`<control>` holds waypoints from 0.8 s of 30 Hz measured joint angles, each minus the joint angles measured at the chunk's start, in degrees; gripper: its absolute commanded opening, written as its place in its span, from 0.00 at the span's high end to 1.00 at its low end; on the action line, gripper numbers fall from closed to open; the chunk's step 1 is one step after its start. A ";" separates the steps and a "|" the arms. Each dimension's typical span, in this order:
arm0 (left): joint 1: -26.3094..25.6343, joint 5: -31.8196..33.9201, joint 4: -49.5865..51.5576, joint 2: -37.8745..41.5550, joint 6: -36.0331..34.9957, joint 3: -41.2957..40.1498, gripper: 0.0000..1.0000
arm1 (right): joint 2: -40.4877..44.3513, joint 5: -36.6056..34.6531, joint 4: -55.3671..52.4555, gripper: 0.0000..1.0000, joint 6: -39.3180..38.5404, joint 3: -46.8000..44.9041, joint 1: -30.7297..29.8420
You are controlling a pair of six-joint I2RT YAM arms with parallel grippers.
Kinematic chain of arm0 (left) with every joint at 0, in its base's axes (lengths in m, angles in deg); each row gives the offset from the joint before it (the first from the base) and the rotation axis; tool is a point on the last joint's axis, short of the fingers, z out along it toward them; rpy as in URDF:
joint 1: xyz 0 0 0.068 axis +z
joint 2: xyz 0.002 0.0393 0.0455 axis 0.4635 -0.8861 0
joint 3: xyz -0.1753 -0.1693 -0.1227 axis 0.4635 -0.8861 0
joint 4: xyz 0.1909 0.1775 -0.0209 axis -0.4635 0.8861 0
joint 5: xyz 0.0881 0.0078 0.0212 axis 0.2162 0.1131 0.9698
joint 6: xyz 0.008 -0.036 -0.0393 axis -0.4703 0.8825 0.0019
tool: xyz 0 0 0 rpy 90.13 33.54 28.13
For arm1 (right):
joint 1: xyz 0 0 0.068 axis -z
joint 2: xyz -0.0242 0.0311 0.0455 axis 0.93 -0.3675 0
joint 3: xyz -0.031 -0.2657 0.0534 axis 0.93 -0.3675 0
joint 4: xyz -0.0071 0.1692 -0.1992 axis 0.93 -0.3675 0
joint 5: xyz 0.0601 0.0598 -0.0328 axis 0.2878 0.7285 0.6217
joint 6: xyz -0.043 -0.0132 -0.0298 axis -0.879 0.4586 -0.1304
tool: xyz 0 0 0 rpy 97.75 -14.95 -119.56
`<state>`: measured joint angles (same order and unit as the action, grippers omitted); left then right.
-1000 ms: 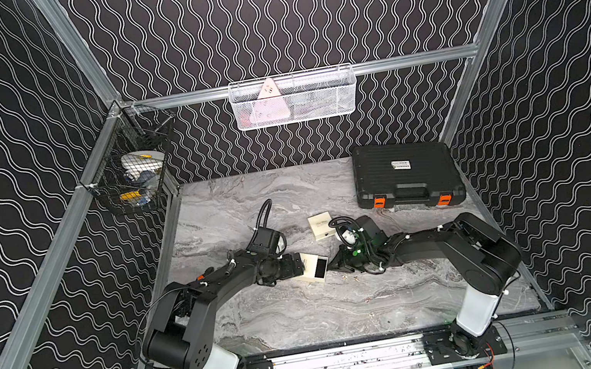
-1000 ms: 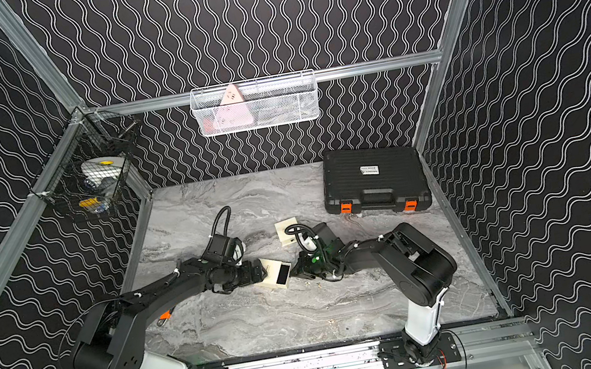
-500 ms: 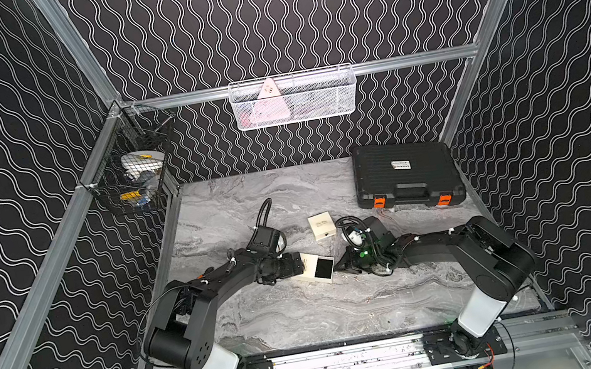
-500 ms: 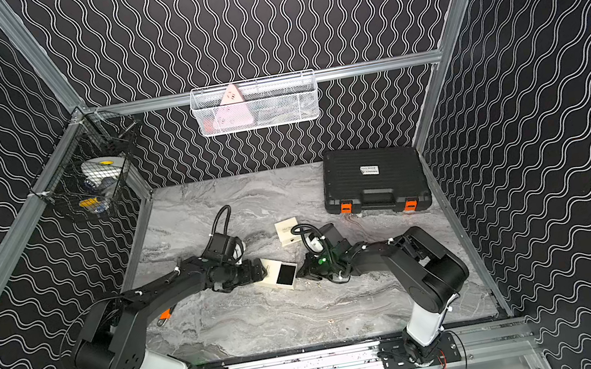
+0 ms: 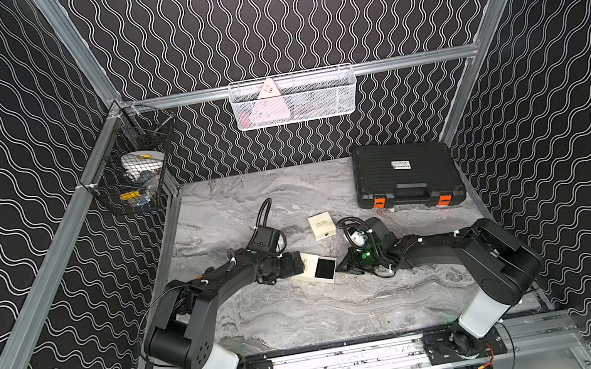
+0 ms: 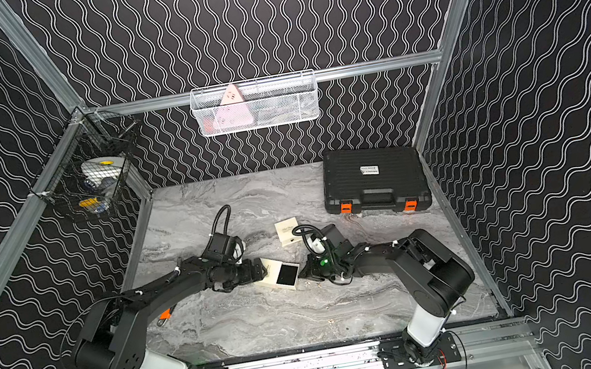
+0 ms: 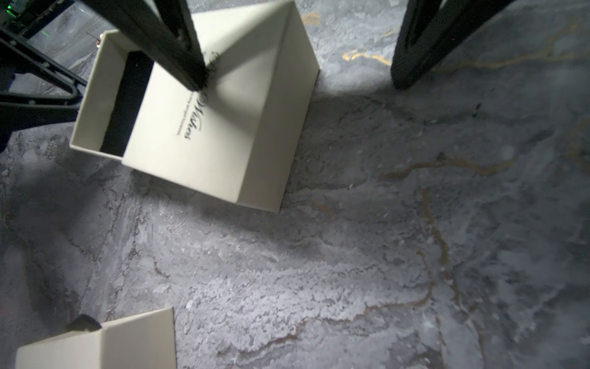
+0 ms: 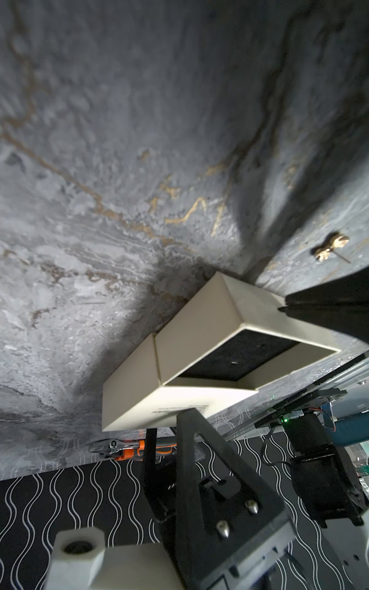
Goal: Place the earrings into the drawer-style jewelry box
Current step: Open the drawer in the jewelry box.
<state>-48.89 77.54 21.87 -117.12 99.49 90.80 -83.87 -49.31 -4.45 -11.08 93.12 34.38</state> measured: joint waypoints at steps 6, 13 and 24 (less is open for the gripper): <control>0.00 0.02 -0.04 0.00 0.00 -0.02 0.04 | -0.07 -0.17 -0.11 1.00 -0.17 -0.52 0.02; 0.00 0.26 -0.04 0.02 -0.15 0.04 0.02 | -0.13 -0.22 -0.24 0.86 -0.20 -0.48 0.02; 0.31 9.70 10.82 6.29 -1.25 8.50 0.01 | 7.13 -3.08 -9.31 0.62 -3.89 4.37 0.90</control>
<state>-48.58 87.24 32.69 -110.82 98.24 99.30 -76.74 -52.39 -13.77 -14.97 97.49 35.27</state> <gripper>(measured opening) 0.987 0.351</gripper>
